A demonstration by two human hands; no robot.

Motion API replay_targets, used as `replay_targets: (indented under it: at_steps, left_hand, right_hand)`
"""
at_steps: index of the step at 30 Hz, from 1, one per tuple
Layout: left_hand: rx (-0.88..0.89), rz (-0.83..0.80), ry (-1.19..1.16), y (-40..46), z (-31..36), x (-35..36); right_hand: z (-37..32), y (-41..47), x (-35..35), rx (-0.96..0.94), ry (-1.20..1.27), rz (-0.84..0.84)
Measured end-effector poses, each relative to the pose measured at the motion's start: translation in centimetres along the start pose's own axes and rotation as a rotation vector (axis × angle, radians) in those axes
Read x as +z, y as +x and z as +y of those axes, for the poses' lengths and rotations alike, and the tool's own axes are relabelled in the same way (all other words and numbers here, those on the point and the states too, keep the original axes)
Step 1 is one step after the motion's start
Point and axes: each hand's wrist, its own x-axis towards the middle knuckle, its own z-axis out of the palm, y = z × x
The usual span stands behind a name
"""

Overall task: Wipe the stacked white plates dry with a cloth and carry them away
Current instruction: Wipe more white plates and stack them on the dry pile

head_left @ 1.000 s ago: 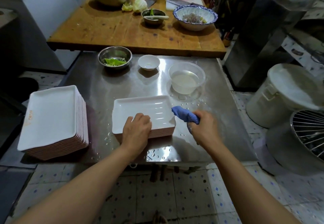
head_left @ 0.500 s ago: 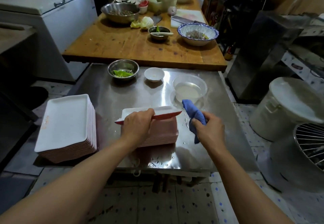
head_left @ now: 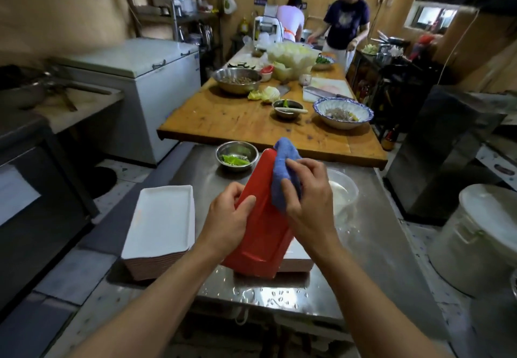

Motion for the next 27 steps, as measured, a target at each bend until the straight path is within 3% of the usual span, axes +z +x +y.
replay_targets:
  at_steps: [4, 10, 21, 27]
  left_hand:
    - [-0.083, -0.016, -0.214, -1.0, 0.8, -1.8]
    - [-0.126, 0.027, -0.386, -1.3, 1.7, -3.8]
    - [-0.151, 0.155, -0.616, -0.2, 3.4, -3.4]
    - [-0.118, 0.192, -0.606, 0.8, 2.6, -2.3]
  right_hand:
    - [-1.7, 0.6, 1.8, -0.112, -0.197, -0.007]
    - [-2.0, 1.9, 2.4, -0.243, -0.209, -0.096]
    - [-1.5, -0.4, 2.3, 0.187, 0.144, -0.084]
    - [-0.9, -2.2, 1.2, 0.403, 0.337, -0.134]
